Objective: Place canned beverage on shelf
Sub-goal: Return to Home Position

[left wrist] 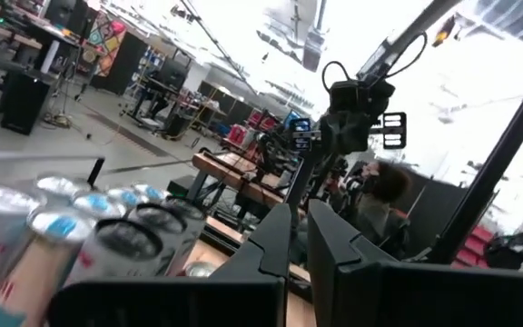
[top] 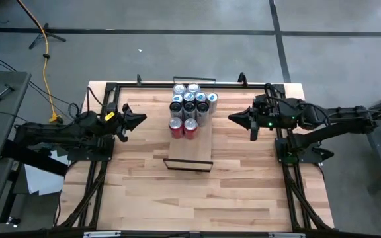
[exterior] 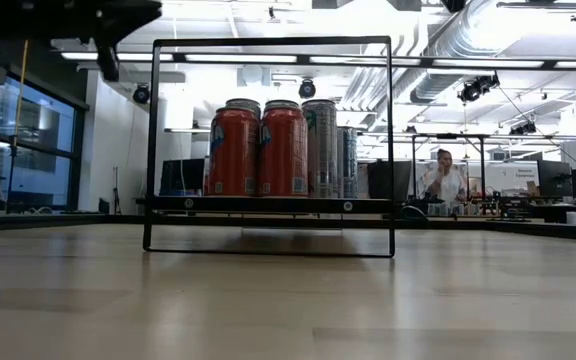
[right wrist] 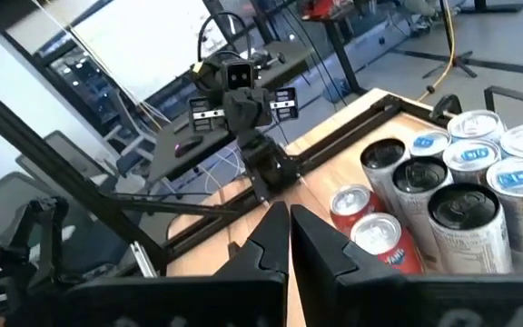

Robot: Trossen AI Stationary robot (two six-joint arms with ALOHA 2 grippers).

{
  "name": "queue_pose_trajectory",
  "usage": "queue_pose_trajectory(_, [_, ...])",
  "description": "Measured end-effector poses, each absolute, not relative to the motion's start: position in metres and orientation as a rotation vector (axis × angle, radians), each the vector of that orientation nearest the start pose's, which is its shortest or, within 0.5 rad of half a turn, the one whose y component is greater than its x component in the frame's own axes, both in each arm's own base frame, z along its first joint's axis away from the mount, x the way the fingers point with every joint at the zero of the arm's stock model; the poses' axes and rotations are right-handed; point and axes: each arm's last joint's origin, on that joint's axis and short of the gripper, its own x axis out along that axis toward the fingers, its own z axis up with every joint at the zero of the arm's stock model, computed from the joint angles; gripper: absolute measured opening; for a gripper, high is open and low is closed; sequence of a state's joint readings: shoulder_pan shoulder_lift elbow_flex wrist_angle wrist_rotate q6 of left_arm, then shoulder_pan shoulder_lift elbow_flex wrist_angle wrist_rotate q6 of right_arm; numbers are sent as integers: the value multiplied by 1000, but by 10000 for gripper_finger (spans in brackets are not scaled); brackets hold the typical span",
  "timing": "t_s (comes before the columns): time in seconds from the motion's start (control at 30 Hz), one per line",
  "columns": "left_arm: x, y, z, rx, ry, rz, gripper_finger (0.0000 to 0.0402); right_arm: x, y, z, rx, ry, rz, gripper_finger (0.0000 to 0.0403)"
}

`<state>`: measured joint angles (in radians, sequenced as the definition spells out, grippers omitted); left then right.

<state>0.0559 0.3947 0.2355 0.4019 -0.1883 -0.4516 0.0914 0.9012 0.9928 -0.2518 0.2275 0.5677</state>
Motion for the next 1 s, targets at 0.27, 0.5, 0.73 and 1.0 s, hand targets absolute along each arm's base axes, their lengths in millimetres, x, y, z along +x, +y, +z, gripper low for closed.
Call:
queue_pose_trajectory(0.27, [109,13,206,-560,-336,198,0,188,12,372,536,188,-147,0])
queue_pose_trajectory(0.5, [106,14,190,-618,-316,248,0,185,16,360,512,341,-57,0])
queue_pose_trajectory(0.73, [107,14,188,-553,-284,266,0,165,23,330,511,417,-10,0])
queue_pose_trajectory(1.0, [107,14,185,-557,-249,275,0,136,23,263,562,149,13,0])
